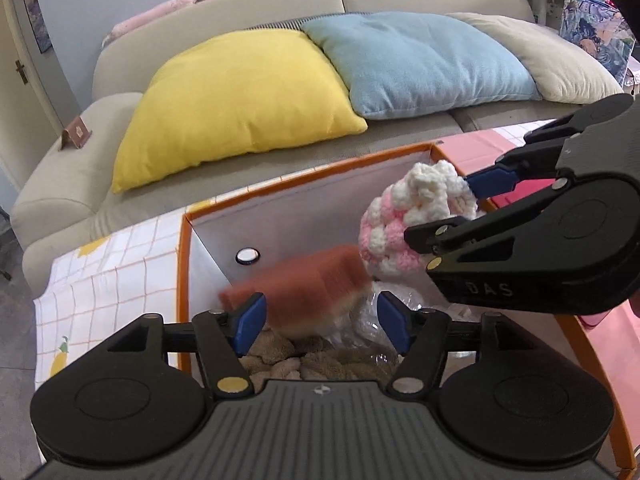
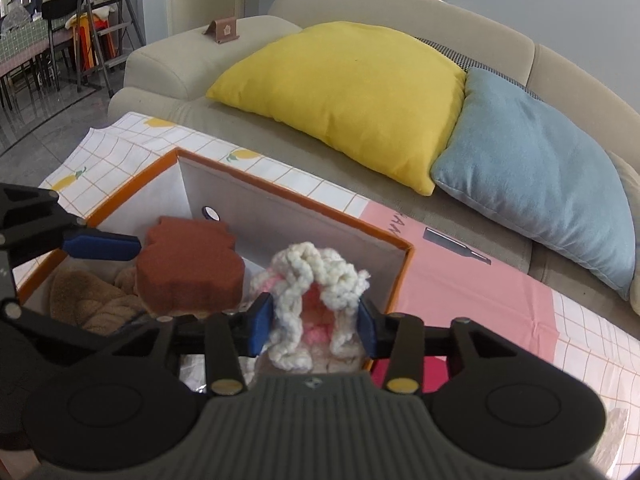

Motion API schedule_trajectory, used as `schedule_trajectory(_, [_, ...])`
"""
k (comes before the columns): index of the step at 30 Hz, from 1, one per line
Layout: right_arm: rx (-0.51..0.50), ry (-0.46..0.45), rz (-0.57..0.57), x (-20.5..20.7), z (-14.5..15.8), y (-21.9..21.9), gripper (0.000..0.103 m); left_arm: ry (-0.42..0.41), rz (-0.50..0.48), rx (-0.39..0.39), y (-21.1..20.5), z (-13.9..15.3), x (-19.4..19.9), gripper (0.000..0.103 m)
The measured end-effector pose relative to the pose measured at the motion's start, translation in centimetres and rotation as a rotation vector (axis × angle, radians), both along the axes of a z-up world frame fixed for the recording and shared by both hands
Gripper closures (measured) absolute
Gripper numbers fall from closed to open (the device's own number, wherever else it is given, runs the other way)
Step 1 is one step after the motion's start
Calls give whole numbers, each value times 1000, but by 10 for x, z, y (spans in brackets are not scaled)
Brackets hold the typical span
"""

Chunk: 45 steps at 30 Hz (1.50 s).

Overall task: Organize soft objects
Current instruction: 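Carry the sponge and scrunchie over the orange box and open both tools, then withdraw both tools and move toward the white cloth pad and white tissue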

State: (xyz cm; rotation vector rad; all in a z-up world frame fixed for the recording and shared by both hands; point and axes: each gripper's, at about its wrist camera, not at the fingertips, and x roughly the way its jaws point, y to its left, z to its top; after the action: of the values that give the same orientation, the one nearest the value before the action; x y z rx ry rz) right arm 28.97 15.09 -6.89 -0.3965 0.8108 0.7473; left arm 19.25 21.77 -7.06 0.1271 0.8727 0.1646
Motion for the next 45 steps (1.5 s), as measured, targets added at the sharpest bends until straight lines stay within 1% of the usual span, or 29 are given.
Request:
schedule_trajectory(1, [3,1,-2,-1,2,-1,58,-9,1,1,-1,2,-1,21])
schedule_trajectory(2, [7,0,-3,-2,4,-2,57,-18,3,1,-2,4,-2,19])
schedule_trajectory(3, [13,-4,-3,-3,6,-4,53,-24,8,4,-3,5,-3,17])
schedule_trajectory(5, [25,-8,-5,-4,10,-7,51,-30,10,10,-4,8,-4,15])
schedule_trajectory(7, [39,-10,-3,-5,15,-10,42,-41,14,16,-7,11,-7,15])
schedule_trajectory(11, [55,-32,-1,-11,28,-18,42,-63,45,19,-10,20,-17,15])
schedule_trajectory(15, [81,-51,-14,-22,42,-36,40,-137,90,-12,-18,34,-35,15])
schedule_trajectory(18, [124,-81,-39,-37,53,-58,36,-194,107,-32,-27,45,-50,14])
schedule_trajectory(23, [221,-95,-122,-61,70,-108,35,-275,90,-22,-55,60,-76,14])
schedule_trajectory(25, [248,-101,-155,-72,73,-129,32,-301,94,-38,-65,66,-85,14])
schedule_trajectory(30, [285,-88,-231,-98,73,-179,31,-347,90,-105,-92,74,-105,14])
schedule_trajectory(32, [287,-88,-260,-108,71,-200,31,-351,71,-119,-103,74,-109,14])
schedule_trajectory(36, [281,-90,-334,-122,64,-238,31,-328,45,-147,-128,66,-115,14])
schedule_trajectory(38, [273,-88,-375,-128,58,-256,31,-310,58,-201,-139,60,-119,14])
schedule_trajectory(40, [266,-79,-419,-132,52,-275,30,-287,47,-265,-149,53,-122,14])
schedule_trajectory(41, [263,-72,-440,-134,48,-282,30,-275,40,-283,-154,50,-121,14])
schedule_trajectory(42, [258,-64,-459,-136,44,-291,30,-264,31,-290,-159,46,-121,14])
schedule_trajectory(45, [232,-57,-511,-139,31,-311,30,-232,-8,-275,-175,40,-118,15])
